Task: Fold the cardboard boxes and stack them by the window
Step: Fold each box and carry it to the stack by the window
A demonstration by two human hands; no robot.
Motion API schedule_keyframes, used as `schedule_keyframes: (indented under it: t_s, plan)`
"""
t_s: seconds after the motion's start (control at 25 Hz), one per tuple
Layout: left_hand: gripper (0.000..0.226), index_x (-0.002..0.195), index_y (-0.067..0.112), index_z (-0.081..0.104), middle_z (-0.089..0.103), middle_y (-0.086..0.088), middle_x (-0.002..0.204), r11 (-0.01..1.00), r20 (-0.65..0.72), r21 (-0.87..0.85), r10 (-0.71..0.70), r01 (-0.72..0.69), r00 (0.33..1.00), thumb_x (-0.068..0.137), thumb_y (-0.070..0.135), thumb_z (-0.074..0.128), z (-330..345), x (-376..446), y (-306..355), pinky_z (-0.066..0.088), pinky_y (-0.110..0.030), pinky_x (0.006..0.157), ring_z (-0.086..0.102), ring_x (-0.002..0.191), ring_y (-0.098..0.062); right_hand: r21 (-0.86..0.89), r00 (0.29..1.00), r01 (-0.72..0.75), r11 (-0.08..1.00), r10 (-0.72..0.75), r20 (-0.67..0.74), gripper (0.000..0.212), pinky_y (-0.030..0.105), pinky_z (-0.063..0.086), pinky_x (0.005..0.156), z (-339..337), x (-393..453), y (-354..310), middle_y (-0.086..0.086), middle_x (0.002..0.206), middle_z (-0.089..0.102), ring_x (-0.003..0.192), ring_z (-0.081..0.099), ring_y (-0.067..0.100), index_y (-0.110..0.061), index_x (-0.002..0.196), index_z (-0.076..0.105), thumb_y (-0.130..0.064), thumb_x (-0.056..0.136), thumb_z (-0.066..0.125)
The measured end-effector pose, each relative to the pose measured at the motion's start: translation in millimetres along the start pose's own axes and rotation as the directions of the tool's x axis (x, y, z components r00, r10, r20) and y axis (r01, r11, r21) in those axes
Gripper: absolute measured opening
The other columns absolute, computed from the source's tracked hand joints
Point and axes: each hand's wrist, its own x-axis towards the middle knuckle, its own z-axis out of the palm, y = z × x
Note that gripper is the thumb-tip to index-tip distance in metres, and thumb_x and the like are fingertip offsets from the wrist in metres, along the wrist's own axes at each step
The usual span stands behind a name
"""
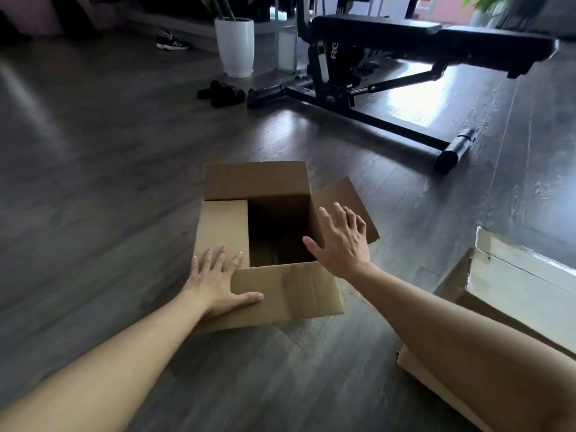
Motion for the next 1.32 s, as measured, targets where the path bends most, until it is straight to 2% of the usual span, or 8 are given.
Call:
schedule_keyframes:
  t_s: [0.16,0.32,0.52,0.68,0.8,0.96,1.08,1.32]
  plan:
    - [0.129,0.156,0.039,-0.017,-0.025,-0.005,0.163,1.000,-0.002,0.005,0.014,-0.014,1.000,0.050,0.108,0.010,0.0,0.8,1.4,-0.015,-0.056,0.120,-0.025,0.149,-0.034,-0.030,0.967,-0.245,0.969,0.246,0.062,0.084,0.052,0.016,0.118,-6.2,2.3,43.7,0.014,0.164,0.010,0.149,0.010,0.035,-0.023,0.155,0.019,-0.070,0.089,0.044]
    - [0.130,0.155,0.040,-0.020,-0.029,-0.004,0.162,1.000,0.005,-0.004,0.025,-0.025,1.000,0.048,0.109,0.007,0.7,0.9,0.8,-0.015,-0.056,0.119,-0.027,0.148,-0.034,0.072,0.920,-0.372,0.926,0.356,0.166,0.086,0.050,0.042,0.100,-2.2,-8.5,58.0,0.015,0.151,0.034,0.130,0.042,0.038,-0.020,0.154,0.018,-0.068,0.089,0.049]
    - [0.131,0.155,0.039,-0.019,-0.027,-0.004,0.163,1.000,0.004,-0.016,0.017,-0.017,1.000,0.047,0.108,0.009,-1.2,-0.9,3.2,-0.013,-0.056,0.120,-0.025,0.149,-0.034,0.137,0.951,-0.306,0.942,0.310,-0.008,0.085,0.042,0.050,0.083,-22.1,9.8,28.0,0.014,0.131,0.053,0.110,0.060,0.034,-0.017,0.153,0.023,-0.063,0.088,0.052]
    - [0.125,0.156,0.039,-0.015,-0.021,-0.005,0.165,1.000,0.004,-0.019,0.016,-0.016,1.000,0.055,0.106,0.013,-4.6,-3.5,5.3,-0.011,-0.054,0.121,-0.021,0.150,-0.034,0.150,0.994,-0.073,0.986,0.084,-0.064,0.088,0.038,0.050,0.075,-30.7,18.8,-16.8,0.012,0.131,0.058,0.103,0.065,0.032,-0.019,0.152,0.022,-0.068,0.085,0.051]
    - [0.104,0.157,0.037,-0.014,-0.021,-0.006,0.165,1.000,0.029,0.009,-0.002,0.001,1.000,0.076,0.094,0.018,-7.6,-2.4,8.0,-0.010,-0.056,0.121,-0.021,0.150,-0.034,0.132,0.974,0.124,0.983,-0.146,0.171,0.108,0.050,0.042,0.103,-15.7,4.8,-39.1,0.010,0.152,0.043,0.130,0.050,0.034,-0.020,0.158,0.006,-0.084,0.080,0.042]
    - [0.091,0.158,0.037,-0.012,-0.021,-0.007,0.165,0.999,0.000,0.044,-0.002,0.002,1.000,0.086,0.085,0.017,-5.4,-1.3,9.4,-0.012,-0.056,0.120,-0.021,0.150,-0.035,0.042,0.784,0.297,0.954,-0.268,0.560,0.144,0.055,0.006,0.122,19.4,-32.1,-43.9,0.007,0.167,0.001,0.153,-0.001,0.032,-0.012,0.158,-0.009,-0.101,0.056,0.043]
    - [0.091,0.157,0.038,-0.012,-0.021,-0.006,0.165,0.999,-0.014,0.048,-0.006,0.007,1.000,0.085,0.085,0.018,-3.3,-1.8,8.5,-0.012,-0.056,0.120,-0.021,0.150,-0.034,0.041,0.750,0.318,0.947,-0.278,0.601,0.157,0.056,-0.004,0.122,29.0,-37.4,-40.4,0.007,0.167,-0.009,0.151,-0.017,0.032,-0.012,0.157,-0.015,-0.101,0.046,0.052]
    - [0.091,0.158,0.038,-0.008,-0.018,-0.006,0.166,1.000,-0.010,0.013,-0.015,0.015,1.000,0.086,0.085,0.021,-8.8,-3.2,10.1,-0.008,-0.059,0.121,-0.018,0.151,-0.033,0.036,0.721,0.339,0.940,-0.284,0.632,0.152,0.059,0.002,0.121,16.7,-30.2,-44.1,0.007,0.167,-0.006,0.152,-0.012,0.034,-0.013,0.158,-0.010,-0.083,0.052,0.074]
